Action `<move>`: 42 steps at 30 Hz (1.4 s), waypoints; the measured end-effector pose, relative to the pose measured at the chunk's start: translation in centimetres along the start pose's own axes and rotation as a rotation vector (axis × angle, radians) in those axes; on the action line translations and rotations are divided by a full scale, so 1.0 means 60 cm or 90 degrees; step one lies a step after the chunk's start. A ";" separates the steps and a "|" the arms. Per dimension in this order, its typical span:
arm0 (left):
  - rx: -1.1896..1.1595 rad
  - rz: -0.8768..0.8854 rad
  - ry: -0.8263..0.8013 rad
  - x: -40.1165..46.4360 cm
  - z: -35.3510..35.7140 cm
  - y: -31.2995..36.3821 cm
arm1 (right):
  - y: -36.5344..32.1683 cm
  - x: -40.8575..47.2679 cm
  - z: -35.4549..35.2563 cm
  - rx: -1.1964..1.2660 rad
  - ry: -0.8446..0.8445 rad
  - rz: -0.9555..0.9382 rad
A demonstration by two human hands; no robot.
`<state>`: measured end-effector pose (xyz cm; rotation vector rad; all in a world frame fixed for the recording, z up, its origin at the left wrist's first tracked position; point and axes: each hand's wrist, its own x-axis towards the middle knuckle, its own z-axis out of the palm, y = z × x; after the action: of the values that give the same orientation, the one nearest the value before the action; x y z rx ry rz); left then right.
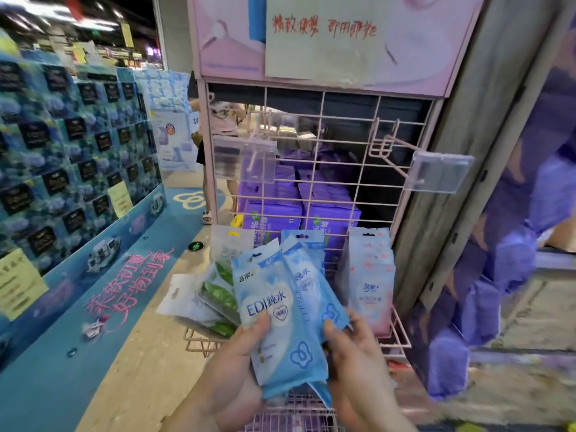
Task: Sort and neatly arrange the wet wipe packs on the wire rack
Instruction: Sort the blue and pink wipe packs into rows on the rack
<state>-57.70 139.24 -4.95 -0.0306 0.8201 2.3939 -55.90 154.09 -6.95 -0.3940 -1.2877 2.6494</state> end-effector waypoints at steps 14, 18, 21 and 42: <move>0.522 0.262 0.099 0.073 0.033 0.025 | -0.074 0.052 0.007 -0.429 -0.181 -0.065; 0.796 0.288 0.157 0.104 0.006 0.019 | -0.066 0.063 0.002 -0.674 -0.082 -0.180; 0.763 0.153 0.107 0.111 -0.009 0.019 | -0.060 0.069 -0.009 -0.758 -0.099 -0.116; 0.641 0.061 0.070 0.156 -0.010 0.028 | -0.043 0.122 0.007 -0.450 -0.160 0.014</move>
<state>-66.37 142.85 -6.42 0.2834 2.0046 1.8128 -62.89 157.29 -5.81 -0.1531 -2.2955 2.2244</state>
